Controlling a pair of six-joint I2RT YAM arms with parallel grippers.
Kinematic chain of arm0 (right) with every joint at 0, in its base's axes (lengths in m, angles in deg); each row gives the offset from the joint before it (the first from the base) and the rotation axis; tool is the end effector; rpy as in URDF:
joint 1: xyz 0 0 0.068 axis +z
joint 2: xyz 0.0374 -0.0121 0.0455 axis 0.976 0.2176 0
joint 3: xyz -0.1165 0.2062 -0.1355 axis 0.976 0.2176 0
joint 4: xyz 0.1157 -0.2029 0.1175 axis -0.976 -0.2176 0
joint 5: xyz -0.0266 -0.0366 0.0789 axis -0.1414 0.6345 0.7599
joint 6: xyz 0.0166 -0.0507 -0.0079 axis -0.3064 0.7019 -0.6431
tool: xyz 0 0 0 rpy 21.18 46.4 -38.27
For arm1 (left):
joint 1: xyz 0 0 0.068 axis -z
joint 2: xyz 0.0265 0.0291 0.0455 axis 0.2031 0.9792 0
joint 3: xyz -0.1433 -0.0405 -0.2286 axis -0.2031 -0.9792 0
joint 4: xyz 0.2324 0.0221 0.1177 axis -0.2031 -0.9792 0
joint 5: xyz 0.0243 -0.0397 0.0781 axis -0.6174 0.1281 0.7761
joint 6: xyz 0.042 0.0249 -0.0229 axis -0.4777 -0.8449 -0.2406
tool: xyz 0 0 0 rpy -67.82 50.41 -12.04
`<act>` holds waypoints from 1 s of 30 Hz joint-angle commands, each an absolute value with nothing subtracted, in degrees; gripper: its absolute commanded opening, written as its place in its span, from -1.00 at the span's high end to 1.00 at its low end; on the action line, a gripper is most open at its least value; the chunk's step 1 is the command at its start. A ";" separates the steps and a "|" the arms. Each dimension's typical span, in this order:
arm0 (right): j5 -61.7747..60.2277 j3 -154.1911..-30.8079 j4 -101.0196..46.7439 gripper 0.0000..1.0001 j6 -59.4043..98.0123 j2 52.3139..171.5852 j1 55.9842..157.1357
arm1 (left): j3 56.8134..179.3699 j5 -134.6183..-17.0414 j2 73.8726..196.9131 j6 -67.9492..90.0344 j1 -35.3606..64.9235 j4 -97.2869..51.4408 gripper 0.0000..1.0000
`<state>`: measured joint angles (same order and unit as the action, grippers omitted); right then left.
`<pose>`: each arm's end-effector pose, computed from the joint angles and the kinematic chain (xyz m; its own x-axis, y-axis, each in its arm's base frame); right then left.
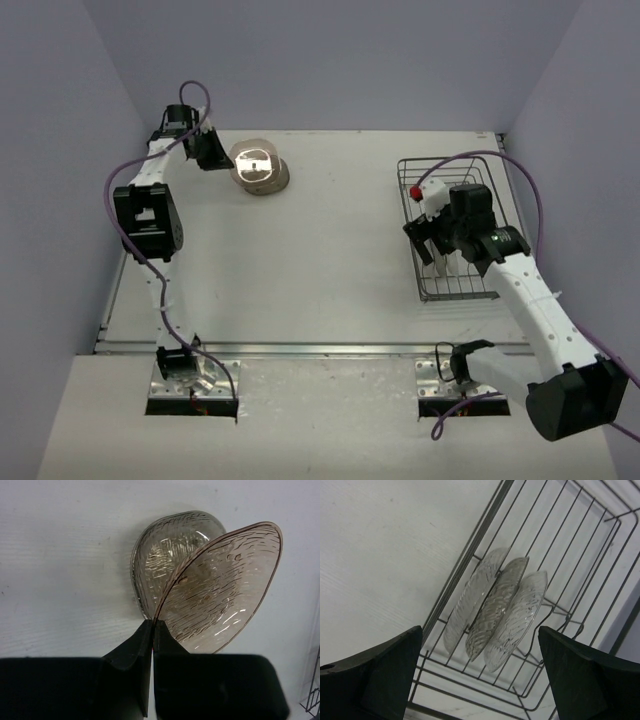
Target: Unload the plates from the dish rack
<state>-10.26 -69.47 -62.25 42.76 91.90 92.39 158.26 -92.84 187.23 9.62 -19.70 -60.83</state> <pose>0.2147 0.0560 0.2916 -0.5771 -0.4504 -0.6812 -0.4184 0.8794 -0.2271 0.4965 0.0543 0.2364 -0.7794 -0.2704 -0.5651 0.0047 0.8995 -0.4369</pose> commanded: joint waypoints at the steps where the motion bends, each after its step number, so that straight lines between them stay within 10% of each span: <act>1: -3.51 -70.03 -66.78 -0.97 33.64 89.06 88.80 | 162.77 -93.58 191.27 11.84 -19.50 -58.97 1.00; 10: 1.62 -76.74 -71.54 -0.98 29.92 91.08 84.10 | 166.09 -94.94 197.21 12.40 -19.52 -58.95 0.93; 17: 4.50 -80.15 -74.71 -0.95 27.61 93.48 78.85 | 166.51 -96.57 196.38 12.71 -19.45 -59.04 -0.09; 30: 4.16 -75.02 -74.03 -0.16 34.04 97.94 70.46 | 152.37 -100.99 169.77 12.41 -19.45 -56.14 -0.27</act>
